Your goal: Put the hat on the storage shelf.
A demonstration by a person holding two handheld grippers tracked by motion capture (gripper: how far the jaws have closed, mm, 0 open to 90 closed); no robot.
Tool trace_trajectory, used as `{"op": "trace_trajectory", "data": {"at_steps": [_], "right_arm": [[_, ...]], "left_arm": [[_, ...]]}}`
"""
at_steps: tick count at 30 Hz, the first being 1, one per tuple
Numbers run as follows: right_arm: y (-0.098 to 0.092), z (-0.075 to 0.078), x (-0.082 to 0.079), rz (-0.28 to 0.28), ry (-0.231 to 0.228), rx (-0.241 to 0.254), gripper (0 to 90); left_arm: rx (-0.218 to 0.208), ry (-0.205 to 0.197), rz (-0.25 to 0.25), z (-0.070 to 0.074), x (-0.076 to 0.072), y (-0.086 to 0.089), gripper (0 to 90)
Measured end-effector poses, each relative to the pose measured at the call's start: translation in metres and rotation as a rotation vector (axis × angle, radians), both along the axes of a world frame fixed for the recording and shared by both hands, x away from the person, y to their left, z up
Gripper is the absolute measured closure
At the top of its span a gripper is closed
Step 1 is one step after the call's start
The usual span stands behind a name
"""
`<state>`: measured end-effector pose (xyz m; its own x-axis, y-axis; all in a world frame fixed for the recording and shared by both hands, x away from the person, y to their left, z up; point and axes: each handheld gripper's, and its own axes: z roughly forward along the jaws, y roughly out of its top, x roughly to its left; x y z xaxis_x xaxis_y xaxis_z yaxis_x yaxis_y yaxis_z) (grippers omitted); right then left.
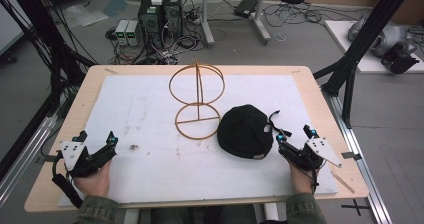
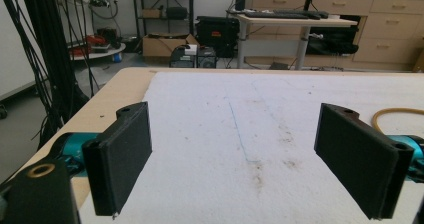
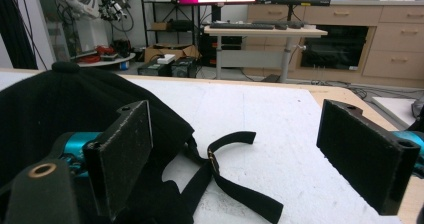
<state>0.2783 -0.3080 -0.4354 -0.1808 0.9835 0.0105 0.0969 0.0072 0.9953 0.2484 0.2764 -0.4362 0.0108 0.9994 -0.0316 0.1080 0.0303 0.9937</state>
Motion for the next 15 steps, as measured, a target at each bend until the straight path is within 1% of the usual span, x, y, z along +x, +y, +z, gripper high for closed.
{"op": "trace_trajectory", "data": {"at_steps": [2,5,8,13,14,15], "right_arm": [[0.0005,0.0001,-0.0006,0.005,-0.002,-0.004,13.6],[0.001,0.0008,-0.0017,0.006,-0.005,-0.005,13.4],[-0.0004,0.0022,-0.0032,0.008,-0.016,0.003,13.3],[-0.0026,0.0024,-0.005,0.002,-0.015,0.013,13.3],[-0.0035,0.0025,-0.0051,0.002,-0.021,0.009,13.3],[-0.0035,0.0026,-0.0056,-0.002,-0.017,0.016,13.3]], "left_arm": [[-0.008,-0.003,-0.001,0.0002,-0.0002,0.001,15.6],[-0.008,-0.003,0.003,0.0001,0.0,0.0006,15.6],[-0.012,-0.005,0.007,0.0003,-0.0002,0.0008,15.6],[-0.014,-0.011,0.009,0.001,-0.0003,0.0007,15.6],[-0.012,-0.013,0.007,0.001,0.0,0.0006,15.6],[-0.012,-0.013,0.007,0.001,0.0,0.0006,15.6]]}}
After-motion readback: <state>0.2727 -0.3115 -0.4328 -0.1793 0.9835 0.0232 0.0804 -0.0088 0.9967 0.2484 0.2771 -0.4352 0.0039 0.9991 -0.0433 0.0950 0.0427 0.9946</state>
